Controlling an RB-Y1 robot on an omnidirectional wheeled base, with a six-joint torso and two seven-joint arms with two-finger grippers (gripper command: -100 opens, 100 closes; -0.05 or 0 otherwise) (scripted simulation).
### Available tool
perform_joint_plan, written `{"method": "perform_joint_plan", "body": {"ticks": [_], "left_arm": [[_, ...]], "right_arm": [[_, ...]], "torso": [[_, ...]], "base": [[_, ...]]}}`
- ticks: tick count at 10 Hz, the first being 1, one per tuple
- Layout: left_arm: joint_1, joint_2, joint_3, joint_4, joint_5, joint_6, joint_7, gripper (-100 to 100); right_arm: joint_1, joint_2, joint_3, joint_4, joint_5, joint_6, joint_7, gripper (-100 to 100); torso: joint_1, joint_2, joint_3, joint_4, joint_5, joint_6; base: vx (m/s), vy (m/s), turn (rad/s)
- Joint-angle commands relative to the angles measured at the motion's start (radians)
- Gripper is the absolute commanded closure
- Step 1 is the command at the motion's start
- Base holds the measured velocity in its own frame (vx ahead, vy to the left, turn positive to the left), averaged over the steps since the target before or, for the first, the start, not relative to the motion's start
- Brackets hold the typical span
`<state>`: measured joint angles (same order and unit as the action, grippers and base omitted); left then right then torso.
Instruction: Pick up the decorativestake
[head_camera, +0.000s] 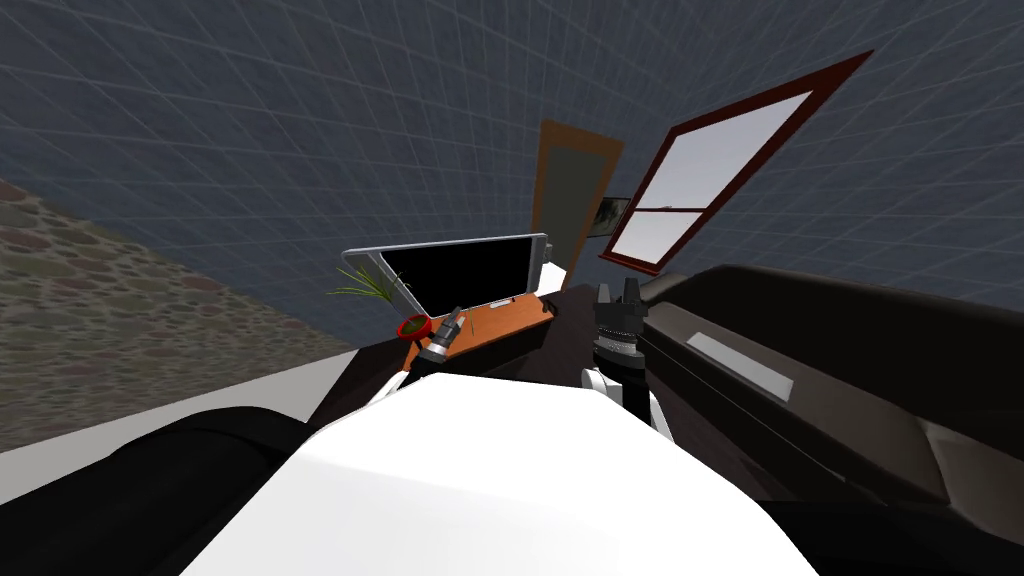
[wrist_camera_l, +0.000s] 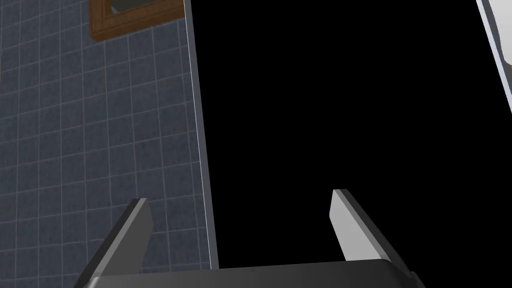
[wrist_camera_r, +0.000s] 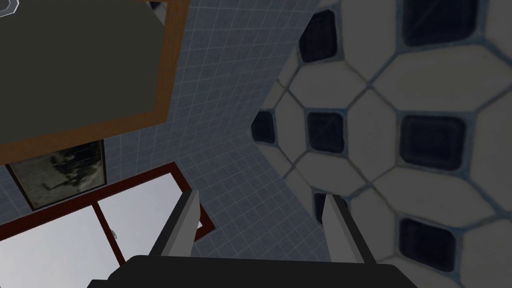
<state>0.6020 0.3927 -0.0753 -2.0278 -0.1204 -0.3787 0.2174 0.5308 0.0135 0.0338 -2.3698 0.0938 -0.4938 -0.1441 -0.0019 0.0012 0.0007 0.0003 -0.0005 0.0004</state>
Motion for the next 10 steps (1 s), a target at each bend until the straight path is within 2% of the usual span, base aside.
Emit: {"method": "perform_joint_plan", "body": {"ticks": [1,2,3,4,5,6,7,8,9,10], "left_arm": [[0.004,0.05,-0.027,0.05,-0.023,0.0,0.035,-100],[0.004,0.068,-0.027,0.07,-0.023,0.0,0.035,-100],[0.004,0.068,-0.027,0.07,-0.023,0.0,0.035,-100],[0.006,0.114,-0.048,0.11,-0.038,-0.001,0.06,-100],[0.006,0.138,-0.071,0.146,-0.053,-0.002,0.087,-100],[0.006,0.159,-0.071,0.17,-0.053,-0.002,0.087,-100],[0.005,0.195,-0.095,0.22,-0.067,-0.003,0.115,-100],[0.005,0.204,-0.095,0.223,-0.067,-0.003,0.115,-100],[0.002,0.247,-0.122,0.264,-0.081,-0.003,0.146,-100],[0.002,0.247,-0.122,0.276,-0.081,-0.003,0.146,-100]], "right_arm": [[0.0,0.0,0.0,0.0,0.0,0.0,0.0,0],[0.0,0.0,0.0,0.0,0.0,0.0,0.0,0],[0.0,0.0,0.0,0.0,0.0,0.0,0.0,0],[0.0,0.0,0.0,0.0,0.0,0.0,0.0,0],[0.0,0.0,0.0,0.0,0.0,0.0,0.0,0],[0.0,0.0,0.0,0.0,0.0,0.0,0.0,0],[0.0,0.0,0.0,0.0,0.0,0.0,0.0,0],[0.0,0.0,0.0,0.0,0.0,0.0,0.0,0],[0.0,0.0,0.0,0.0,0.0,0.0,0.0,0],[0.0,0.0,0.0,0.0,0.0,0.0,0.0,0]], "torso": [[0.0,0.0,0.0,0.0,0.0,0.0],[-0.002,0.0,0.0,0.0,0.0,0.0],[-0.001,0.0,0.0,0.0,0.0,-0.001],[0.001,0.0,0.0,0.0,0.0,-0.001],[0.0,0.0,0.0,0.0,0.0,0.0],[-0.001,0.0,0.0,0.0,0.0,0.0],[0.0,0.0,0.0,0.0,0.0,-0.001],[0.0,0.0,0.0,0.0,0.0,0.0],[0.001,0.0,0.0,0.0,0.0,-0.001],[0.001,0.0,0.0,0.0,0.0,0.0]], "base": [[-0.017,-0.075,-0.369],[-0.012,-0.056,-0.082],[-0.005,-0.021,0.054],[-0.008,-0.038,-0.256],[-0.013,-0.061,-0.381],[-0.003,-0.043,-0.098],[0.0,-0.05,-0.234],[-0.001,-0.03,-0.114],[0.003,-0.031,-0.239],[0.003,-0.022,-0.119]]}}
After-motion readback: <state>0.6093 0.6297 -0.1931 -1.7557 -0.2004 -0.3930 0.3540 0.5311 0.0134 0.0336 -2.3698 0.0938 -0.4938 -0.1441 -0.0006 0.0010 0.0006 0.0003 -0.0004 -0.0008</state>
